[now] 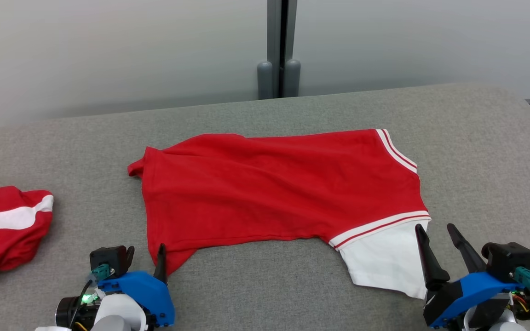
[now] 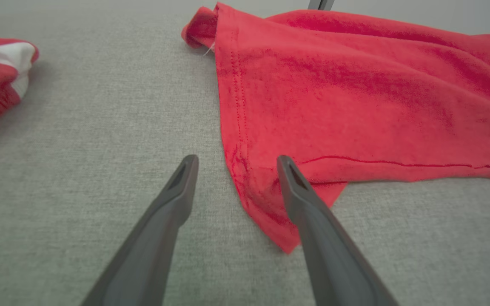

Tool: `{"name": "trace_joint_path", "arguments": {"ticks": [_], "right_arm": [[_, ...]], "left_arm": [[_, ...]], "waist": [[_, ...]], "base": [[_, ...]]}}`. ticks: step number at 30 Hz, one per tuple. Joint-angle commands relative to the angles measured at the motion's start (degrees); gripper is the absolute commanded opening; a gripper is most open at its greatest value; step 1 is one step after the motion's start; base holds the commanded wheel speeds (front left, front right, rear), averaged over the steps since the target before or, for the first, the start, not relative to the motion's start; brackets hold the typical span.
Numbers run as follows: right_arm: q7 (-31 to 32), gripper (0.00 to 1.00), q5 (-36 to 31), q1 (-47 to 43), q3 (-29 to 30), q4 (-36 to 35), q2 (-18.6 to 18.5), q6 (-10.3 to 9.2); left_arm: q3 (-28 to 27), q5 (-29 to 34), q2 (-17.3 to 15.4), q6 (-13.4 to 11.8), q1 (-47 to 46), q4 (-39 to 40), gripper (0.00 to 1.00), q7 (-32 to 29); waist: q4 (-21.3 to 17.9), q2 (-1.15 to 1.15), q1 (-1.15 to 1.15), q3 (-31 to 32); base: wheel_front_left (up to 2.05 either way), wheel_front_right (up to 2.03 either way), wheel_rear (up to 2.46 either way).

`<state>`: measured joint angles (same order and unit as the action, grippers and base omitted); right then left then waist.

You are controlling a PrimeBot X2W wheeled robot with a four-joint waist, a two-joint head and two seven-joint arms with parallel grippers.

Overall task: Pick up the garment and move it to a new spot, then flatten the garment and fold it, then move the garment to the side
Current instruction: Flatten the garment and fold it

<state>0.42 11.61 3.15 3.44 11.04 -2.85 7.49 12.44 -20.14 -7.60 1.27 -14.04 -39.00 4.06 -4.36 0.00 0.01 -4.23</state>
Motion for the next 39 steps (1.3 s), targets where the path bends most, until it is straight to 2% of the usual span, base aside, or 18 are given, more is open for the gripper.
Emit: {"name": "trace_joint_path", "arguments": {"ticks": [1,9,13,14,15,18,25,30,37,38,39], "right_arm": [[-0.4,1.00,0.3,1.0,-0.5,0.2,-0.1,0.01],[-1.0,1.00,0.5,2.0,-1.5,0.6,-0.1,0.01],[-1.0,1.00,0.6,2.1,-1.8,1.0,-0.1,0.01],[-0.6,1.00,0.6,2.0,-2.0,1.1,-0.1,0.01],[-0.3,1.00,0.7,1.7,-2.2,1.2,-0.1,0.01],[3.3,1.00,0.3,-0.2,-1.8,1.7,-0.1,0.01],[11.0,1.00,1.0,-4.0,0.7,-0.4,-0.1,0.01],[13.3,1.00,0.2,-4.4,0.2,1.0,-0.1,0.01],[13.5,1.00,-0.1,-1.6,-1.5,6.9,0.0,0.01],[13.3,0.77,0.2,-1.2,-1.9,7.8,0.0,0.01],[13.1,0.00,0.5,-0.7,-2.5,8.3,0.0,0.02]], "left_arm": [[0.1,0.5,-0.2,-1.4,-2.2,-2.7,1.00,-0.9],[-0.6,0.5,-0.3,-5.3,-5.2,-8.9,1.00,-3.1],[0.9,0.6,-0.3,-3.7,-5.5,-11.9,1.00,-5.9],[1.1,0.6,-0.3,-3.3,-5.6,-12.5,0.93,-6.5],[1.5,0.8,-0.3,-3.1,-5.6,-12.9,0.02,-6.9],[2.3,0.7,0.0,-2.6,-5.3,-13.8,0.00,-7.4],[2.2,-0.5,0.4,-1.8,-4.4,-12.1,0.00,-3.9],[2.3,-1.1,0.9,-1.3,-4.1,-11.0,0.00,-2.7],[3.0,-1.4,1.3,-0.9,-5.2,-10.0,0.00,-2.3],[3.1,-1.5,1.2,-0.8,-5.4,-9.8,0.00,-2.3],[3.1,-1.5,1.2,-0.6,-5.6,-9.7,0.00,-2.2]], "waist": [[-0.8,0.00,-0.01,-0.8],[-2.5,0.00,-0.01,-2.7],[-2.8,0.00,-0.01,-3.1],[-2.8,0.00,-0.01,-3.2],[-2.8,0.00,-0.01,-3.2],[-2.8,0.00,-0.01,-3.2],[-2.2,0.00,-0.01,-3.4],[-1.7,0.00,-0.01,-3.8],[-0.8,0.00,-0.01,-5.0],[-0.7,0.00,-0.01,-5.1],[-0.6,0.00,-0.01,-5.3]], "base": [[0.00,0.00,0.00],[0.00,0.00,0.00],[0.00,0.00,0.00],[0.00,0.00,0.00],[0.00,0.00,0.00],[0.00,0.00,0.00],[0.00,0.00,0.00],[0.00,0.00,0.00],[0.00,0.00,0.00],[0.00,0.00,0.00],[0.00,0.00,0.00]]}}
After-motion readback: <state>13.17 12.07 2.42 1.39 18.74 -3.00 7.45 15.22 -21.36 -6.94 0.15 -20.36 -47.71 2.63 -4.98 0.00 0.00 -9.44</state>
